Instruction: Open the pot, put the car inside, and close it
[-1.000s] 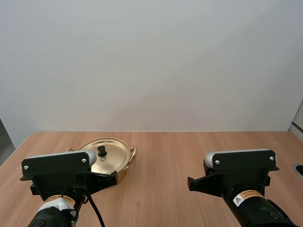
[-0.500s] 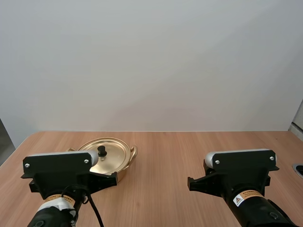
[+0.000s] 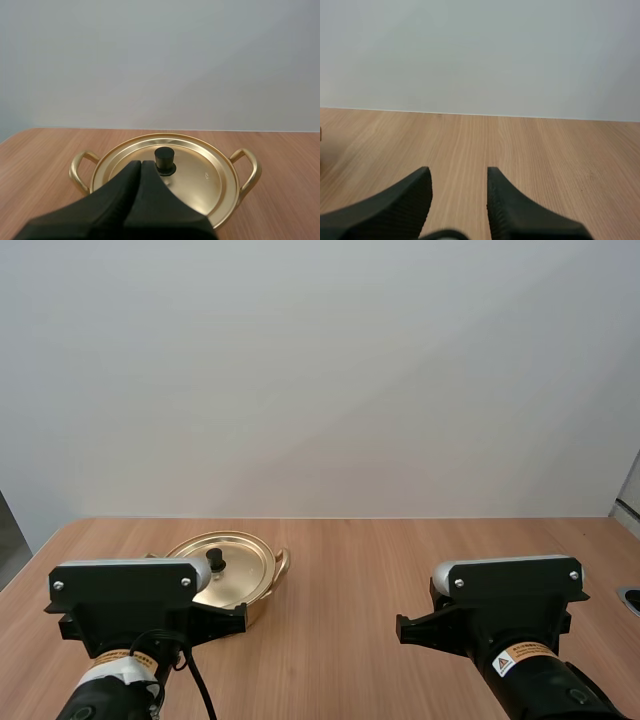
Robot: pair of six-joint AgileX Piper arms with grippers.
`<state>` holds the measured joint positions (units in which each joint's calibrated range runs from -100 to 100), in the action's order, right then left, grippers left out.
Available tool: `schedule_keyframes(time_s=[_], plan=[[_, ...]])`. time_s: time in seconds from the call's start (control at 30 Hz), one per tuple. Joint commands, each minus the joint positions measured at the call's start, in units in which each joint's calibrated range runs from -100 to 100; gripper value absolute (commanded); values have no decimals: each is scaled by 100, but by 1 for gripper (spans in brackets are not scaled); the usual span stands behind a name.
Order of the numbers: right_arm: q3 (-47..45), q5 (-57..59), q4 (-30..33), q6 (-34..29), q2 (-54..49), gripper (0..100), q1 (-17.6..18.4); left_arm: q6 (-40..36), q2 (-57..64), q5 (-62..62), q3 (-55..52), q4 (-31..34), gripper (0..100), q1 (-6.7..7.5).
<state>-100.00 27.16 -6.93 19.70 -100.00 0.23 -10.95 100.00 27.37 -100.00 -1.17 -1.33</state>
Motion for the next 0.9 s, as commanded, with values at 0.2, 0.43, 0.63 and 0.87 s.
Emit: schedule_keyframes(time_s=[0.2,0.43,0.63,0.87], plan=[[0,8,-5,5,0,60,-3,-2,0,4,0,-3,0,3],[0,422,-5,5,0,60,4,-2,0,4,0,-3,0,3],[0,418,-50,5,0,38,4,-2,0,4,0,-3,0,3],[0,418,-50,-10,0,0,4,-2,0,4,0,-3,0,3]])
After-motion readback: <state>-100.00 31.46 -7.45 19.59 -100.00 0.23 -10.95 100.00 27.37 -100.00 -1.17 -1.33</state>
